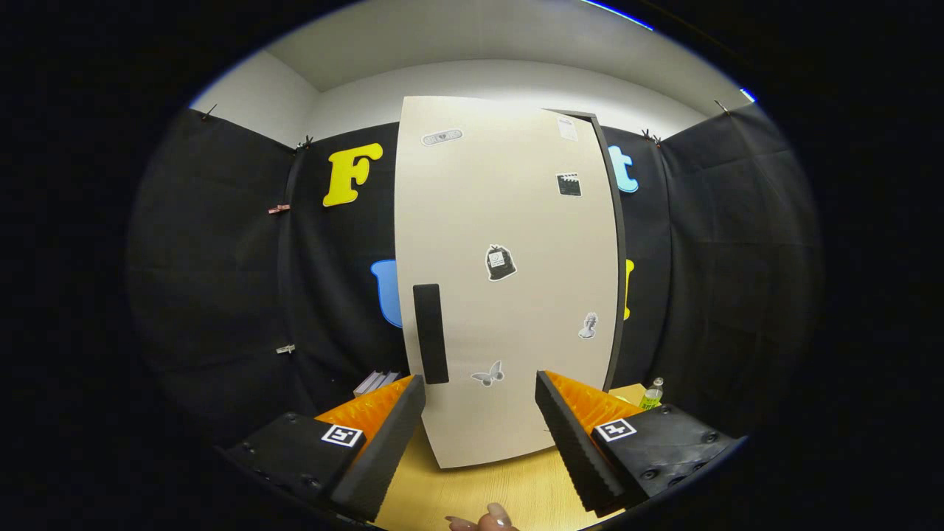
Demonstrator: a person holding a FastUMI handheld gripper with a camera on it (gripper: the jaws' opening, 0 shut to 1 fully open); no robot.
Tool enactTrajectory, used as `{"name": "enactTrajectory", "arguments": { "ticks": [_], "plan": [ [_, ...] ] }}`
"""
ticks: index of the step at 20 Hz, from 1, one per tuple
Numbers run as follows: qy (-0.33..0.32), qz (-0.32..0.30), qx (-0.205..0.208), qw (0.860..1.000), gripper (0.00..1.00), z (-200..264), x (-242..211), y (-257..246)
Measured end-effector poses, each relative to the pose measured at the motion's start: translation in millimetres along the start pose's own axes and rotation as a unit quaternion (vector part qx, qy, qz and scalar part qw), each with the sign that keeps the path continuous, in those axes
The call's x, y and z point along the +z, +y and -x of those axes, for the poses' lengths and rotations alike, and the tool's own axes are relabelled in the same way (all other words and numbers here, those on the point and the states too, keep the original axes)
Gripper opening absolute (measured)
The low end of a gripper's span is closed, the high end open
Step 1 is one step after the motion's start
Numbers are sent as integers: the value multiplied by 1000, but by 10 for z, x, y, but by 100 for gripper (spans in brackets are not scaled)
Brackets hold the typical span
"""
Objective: Open the shoe cabinet door, grab the shoes and put them into the shoe cabinet, then close the shoe cabinet door.
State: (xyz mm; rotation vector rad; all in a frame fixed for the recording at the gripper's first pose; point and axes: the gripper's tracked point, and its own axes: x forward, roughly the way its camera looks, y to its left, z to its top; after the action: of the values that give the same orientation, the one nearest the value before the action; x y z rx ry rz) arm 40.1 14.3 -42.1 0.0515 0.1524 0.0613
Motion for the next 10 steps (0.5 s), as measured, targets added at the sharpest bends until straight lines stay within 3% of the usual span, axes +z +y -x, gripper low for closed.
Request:
{"name": "enactTrajectory", "arguments": {
  "ticks": [10],
  "plan": [
    [-14,11,-20,1000,98,65,71,-73]
  ]
}}
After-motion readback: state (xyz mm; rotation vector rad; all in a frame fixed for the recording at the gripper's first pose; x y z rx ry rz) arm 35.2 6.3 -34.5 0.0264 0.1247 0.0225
